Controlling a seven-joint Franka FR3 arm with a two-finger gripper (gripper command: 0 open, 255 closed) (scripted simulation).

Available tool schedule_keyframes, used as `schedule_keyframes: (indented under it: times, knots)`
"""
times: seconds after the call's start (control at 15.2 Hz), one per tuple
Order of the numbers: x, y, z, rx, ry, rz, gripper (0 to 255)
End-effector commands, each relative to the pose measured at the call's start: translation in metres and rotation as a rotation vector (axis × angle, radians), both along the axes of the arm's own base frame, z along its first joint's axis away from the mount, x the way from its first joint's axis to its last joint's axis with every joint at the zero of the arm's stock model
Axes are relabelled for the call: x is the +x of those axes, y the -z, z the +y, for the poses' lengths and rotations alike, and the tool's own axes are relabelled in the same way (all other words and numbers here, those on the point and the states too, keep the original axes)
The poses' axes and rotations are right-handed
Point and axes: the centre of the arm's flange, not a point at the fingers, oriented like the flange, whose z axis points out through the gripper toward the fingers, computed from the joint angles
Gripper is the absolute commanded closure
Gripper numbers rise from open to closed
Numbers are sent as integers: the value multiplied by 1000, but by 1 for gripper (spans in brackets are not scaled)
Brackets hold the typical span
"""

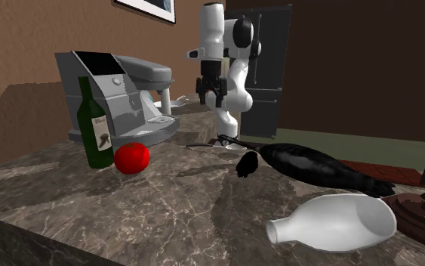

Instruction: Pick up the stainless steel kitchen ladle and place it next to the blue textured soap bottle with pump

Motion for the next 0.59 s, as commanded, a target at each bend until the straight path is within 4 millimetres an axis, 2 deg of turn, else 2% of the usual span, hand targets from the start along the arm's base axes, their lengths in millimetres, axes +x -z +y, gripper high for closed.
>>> schedule_keyframes:
  times: [0.0, 0.53]
  knots:
    - [-2, 27, 0, 18, 153, 31, 0]
    - [-15, 127, 13, 87, 724, 151, 0]
